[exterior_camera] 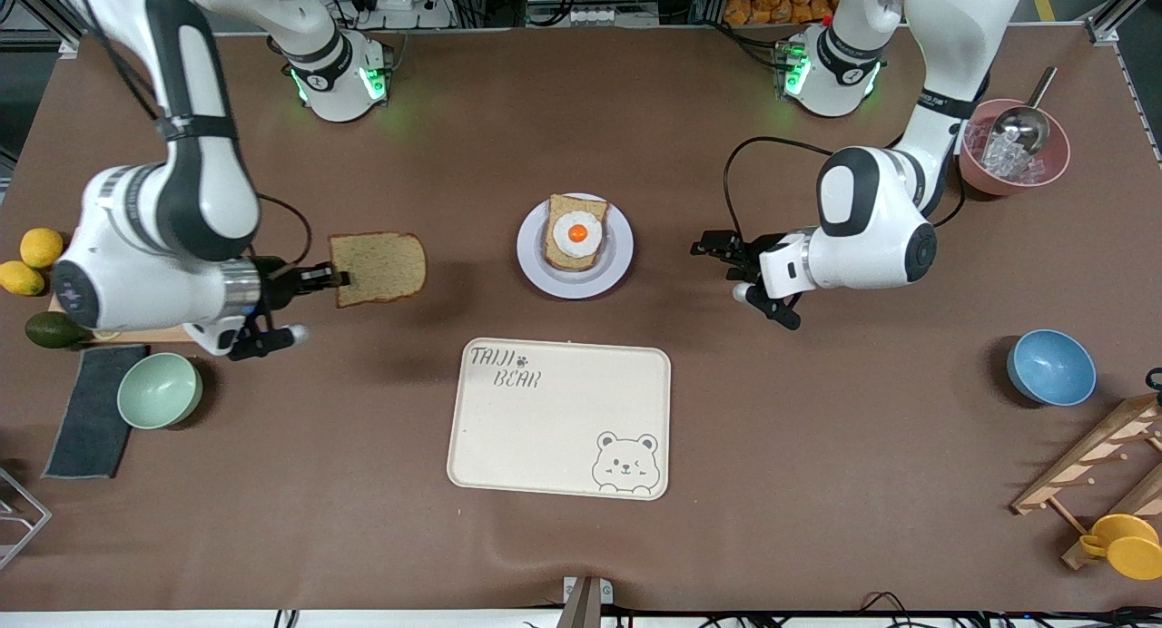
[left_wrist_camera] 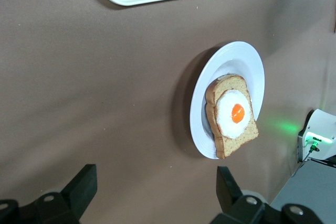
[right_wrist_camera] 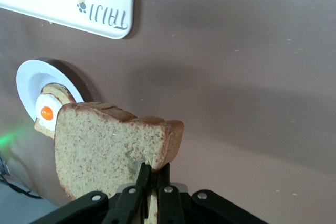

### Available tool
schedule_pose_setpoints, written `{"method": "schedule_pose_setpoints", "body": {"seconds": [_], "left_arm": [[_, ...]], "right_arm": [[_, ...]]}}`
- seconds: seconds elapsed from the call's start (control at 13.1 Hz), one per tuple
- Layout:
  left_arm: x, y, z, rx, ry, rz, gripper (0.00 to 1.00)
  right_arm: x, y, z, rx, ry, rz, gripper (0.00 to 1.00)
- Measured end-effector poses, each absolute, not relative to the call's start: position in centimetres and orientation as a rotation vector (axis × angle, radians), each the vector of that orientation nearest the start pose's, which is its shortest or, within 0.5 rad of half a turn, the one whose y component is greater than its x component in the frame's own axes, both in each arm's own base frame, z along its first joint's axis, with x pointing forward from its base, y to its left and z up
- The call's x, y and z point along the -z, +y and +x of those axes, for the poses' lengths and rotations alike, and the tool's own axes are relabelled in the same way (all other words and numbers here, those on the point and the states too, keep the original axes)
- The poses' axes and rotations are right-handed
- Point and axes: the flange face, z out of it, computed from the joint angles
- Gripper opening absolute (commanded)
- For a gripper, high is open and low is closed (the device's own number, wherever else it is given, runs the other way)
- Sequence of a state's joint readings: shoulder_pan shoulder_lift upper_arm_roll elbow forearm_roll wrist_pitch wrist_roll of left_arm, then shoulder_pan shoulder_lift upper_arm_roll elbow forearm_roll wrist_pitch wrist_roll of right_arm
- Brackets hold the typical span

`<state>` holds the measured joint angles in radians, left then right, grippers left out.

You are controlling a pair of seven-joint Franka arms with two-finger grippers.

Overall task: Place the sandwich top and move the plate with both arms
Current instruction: 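Carry the bread slice over the egg toast and lower it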

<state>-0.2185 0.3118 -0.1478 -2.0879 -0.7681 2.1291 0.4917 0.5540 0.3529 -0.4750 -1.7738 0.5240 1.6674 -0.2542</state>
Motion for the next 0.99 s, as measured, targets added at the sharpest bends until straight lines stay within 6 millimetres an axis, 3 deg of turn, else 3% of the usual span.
{"method": "schedule_pose_setpoints", "body": {"seconds": [0.31,0.69,0.99], "left_arm": [[-26.3,-22.9,51.4,0.286,-0.421,2.446,1.00],[-26.2,-22.9,51.3,0.291,-0.420,2.446,1.00],[-25.9,-23.2,50.9,0.303,-0.426,2.446,1.00]], "right_arm": [[-35.0,18.1,56.5,-0.489,-0.219,-2.757,0.00],[-33.4,28.0,50.7,-0.456,-0.172,-2.785,0.00],[-30.6,33.9,46.2,-0.363,-0.129,-2.792,0.00]]}}
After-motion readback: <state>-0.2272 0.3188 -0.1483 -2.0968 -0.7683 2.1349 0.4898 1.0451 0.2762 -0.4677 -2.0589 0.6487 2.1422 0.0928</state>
